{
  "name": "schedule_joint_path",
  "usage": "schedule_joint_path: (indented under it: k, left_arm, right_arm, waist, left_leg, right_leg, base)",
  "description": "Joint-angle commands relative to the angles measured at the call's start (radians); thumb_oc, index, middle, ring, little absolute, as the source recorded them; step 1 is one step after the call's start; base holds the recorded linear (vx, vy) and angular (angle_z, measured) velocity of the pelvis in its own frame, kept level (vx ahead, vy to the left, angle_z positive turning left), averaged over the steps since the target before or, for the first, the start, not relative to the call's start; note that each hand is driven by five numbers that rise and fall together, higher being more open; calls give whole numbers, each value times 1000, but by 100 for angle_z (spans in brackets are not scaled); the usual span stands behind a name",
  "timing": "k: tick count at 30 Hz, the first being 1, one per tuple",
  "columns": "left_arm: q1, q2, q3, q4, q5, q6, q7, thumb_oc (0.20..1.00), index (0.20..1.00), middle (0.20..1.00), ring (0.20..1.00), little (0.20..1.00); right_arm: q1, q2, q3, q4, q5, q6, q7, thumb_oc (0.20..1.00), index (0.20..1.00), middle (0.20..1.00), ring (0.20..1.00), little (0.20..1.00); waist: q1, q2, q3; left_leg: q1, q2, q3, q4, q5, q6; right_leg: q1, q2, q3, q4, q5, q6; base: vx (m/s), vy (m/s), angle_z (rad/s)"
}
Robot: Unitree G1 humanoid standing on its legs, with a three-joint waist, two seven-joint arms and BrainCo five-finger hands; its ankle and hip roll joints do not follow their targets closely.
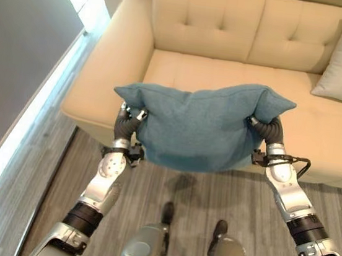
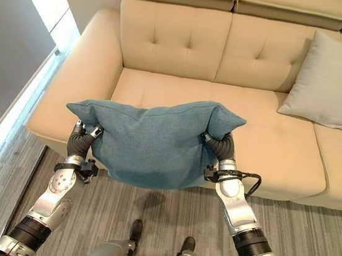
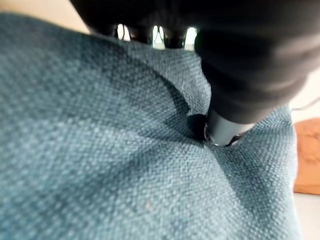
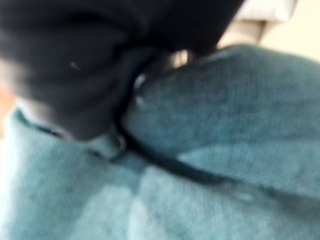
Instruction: Pick up all the scattered cushions and arrange them neatly on the sofa.
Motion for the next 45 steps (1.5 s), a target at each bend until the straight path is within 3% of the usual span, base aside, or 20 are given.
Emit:
schedule_joint_path:
  k: [1,3,7,9,12,13,14,16,17,19,20,21,25,28,30,33,35,37,43,45]
  left_arm:
    - [-48,-5,-37,-122,65,-36,-63,200,200,200,200,200]
    - [-42,-11,-38,-121,61,-30,-63,200,200,200,200,200]
    - [-40,-20,-39,-114,64,-26,-64,200,200,200,200,200]
    - [-52,-36,-50,-106,51,-24,-64,200,200,200,200,200]
    - [-77,-66,-83,-92,44,-17,-70,200,200,200,200,200]
    - [-77,-66,-83,-92,44,-17,-70,200,200,200,200,200]
    - [-87,-75,-89,-94,36,-13,-70,200,200,200,200,200]
    - [-87,-76,-90,-96,35,-13,-71,200,200,200,200,200]
    - [-94,-78,-97,-99,33,-5,-72,200,200,200,200,200]
    - [-96,-77,-100,-97,34,0,-76,200,200,200,200,200]
    - [-98,-76,-102,-94,37,2,-77,200,200,200,200,200]
    - [-101,-73,-102,-88,45,10,-72,200,200,200,200,200]
    - [-104,-70,-93,-93,44,12,-61,200,200,200,200,200]
    - [-96,-60,-99,-103,43,15,-68,200,200,200,200,200]
    - [-91,-44,-90,-112,44,17,-75,200,200,200,200,200]
    - [-71,-25,-70,-129,40,17,-81,200,200,200,200,200]
    - [-75,-9,-55,-134,45,10,-85,200,200,200,200,200]
    - [-80,-10,-50,-130,47,9,-85,200,200,200,200,200]
    - [-108,-21,-58,-118,67,0,-100,200,200,200,200,200]
    - [-111,-27,-60,-120,67,-5,-96,200,200,200,200,200]
  right_arm:
    - [-77,48,8,-97,-13,-88,45,200,200,200,200,200]
    - [-87,40,7,-91,7,-87,55,200,200,200,200,200]
    - [-84,35,11,-87,15,-84,57,200,200,200,200,200]
    - [-62,22,-4,-91,26,-85,56,200,200,200,200,200]
    - [-4,3,-47,-100,58,-81,50,200,200,200,200,200]
    - [-4,3,-47,-100,58,-81,50,200,200,200,200,200]
    - [8,-7,-56,-108,63,-81,40,200,200,200,200,200]
    - [15,-9,-62,-112,62,-79,37,200,200,200,200,200]
    - [27,-11,-77,-119,68,-78,29,200,200,200,200,200]
    - [31,-14,-87,-122,71,-77,29,200,200,200,200,200]
    - [35,-16,-94,-124,71,-77,29,200,200,200,200,200]
    - [39,-17,-103,-126,72,-75,27,200,200,200,200,200]
    - [34,-1,-103,-118,64,-66,17,200,200,200,200,200]
    - [40,12,-103,-115,50,-61,27,200,200,200,200,200]
    - [26,36,-99,-110,48,-58,43,200,200,200,200,200]
    - [12,51,-92,-112,39,-55,57,200,200,200,200,200]
    - [5,66,-91,-111,44,-62,61,200,200,200,200,200]
    - [7,66,-94,-110,43,-63,62,200,200,200,200,200]
    - [2,46,-110,-96,41,-66,64,200,200,200,200,200]
    - [3,44,-112,-94,38,-65,60,200,200,200,200,200]
  waist:
    - [24,-1,-38]
    - [9,-20,-48]
    - [-7,-29,-53]
    - [-13,-40,-84]
    - [-37,-34,-101]
    - [-38,-34,-102]
    - [-42,-46,-86]
    - [-46,-48,-83]
    - [-44,-60,-77]
    - [-42,-59,-80]
    - [-39,-58,-80]
    - [-32,-47,-84]
    - [-1,-37,-86]
    - [1,-47,-112]
    - [15,-59,-123]
    - [10,-55,-102]
    - [4,-35,-78]
    - [3,-34,-76]
    - [-14,-57,-70]
    - [-16,-60,-71]
  left_leg:
    - [107,13,-68,-35,-119,-27]
    - [142,2,-75,-61,-131,-34]
    - [194,-2,-100,-84,-149,-47]
    - [196,4,-125,-91,-158,-72]
    - [129,65,-97,89,-98,-158]
    - [127,65,-98,91,-99,-158]
    - [35,84,-41,261,-48,-167]
    - [-3,102,-8,320,-49,-161]
    - [-66,127,57,311,-67,-138]
    - [-79,136,81,251,-90,-129]
    - [-70,138,92,194,-84,-129]
    - [-106,143,104,96,-19,-136]
    - [-142,114,89,-32,53,-143]
    - [-96,107,104,-4,28,-121]
    - [-67,93,146,43,-46,-78]
    - [-20,85,172,49,-80,-37]
    - [16,91,176,24,-88,-23]
    - [34,86,172,9,-91,-25]
    - [77,56,137,-11,-116,-46]
    - [80,56,135,-14,-114,-51]
  right_leg:
    - [21,51,15,-53,-7,17]
    - [-4,102,14,-245,-33,5]
    - [-4,148,25,-385,-3,11]
    - [41,175,58,-410,3,-9]
    - [142,181,-10,-425,-50,-58]
    - [142,181,-11,-425,-50,-58]
    - [178,173,-34,-422,-76,-87]
    - [190,173,-40,-420,-90,-97]
    - [219,167,-56,-423,-115,-104]
    - [230,168,-65,-425,-126,-100]
    - [241,169,-69,-425,-134,-98]
    - [266,185,-77,-429,-153,-95]
    - [328,215,-39,-428,-194,-93]
    - [348,177,-16,-392,-208,-68]
    - [324,122,3,-314,-195,-33]
    - [238,77,20,-138,-84,13]
    - [142,64,29,-35,-56,23]
    - [130,60,20,-64,-69,16]
    - [149,64,15,-369,-55,13]
    - [151,67,17,-359,-42,14]
  base:
    - [221,-41,-36]
    - [199,-77,-24]
    - [221,-98,10]
    - [414,-288,73]
    - [291,-243,107]
    - [96,-194,104]
    - [89,-170,68]
    - [98,-152,57]
    - [96,-98,35]
    - [150,-63,22]
    - [259,-2,38]
    - [196,11,26]
    - [306,85,6]
    - [373,277,-87]
    - [273,335,-105]
    - [94,194,-66]
    - [29,164,-38]
    - [89,49,-10]
    - [126,-65,12]
    - [49,-69,22]
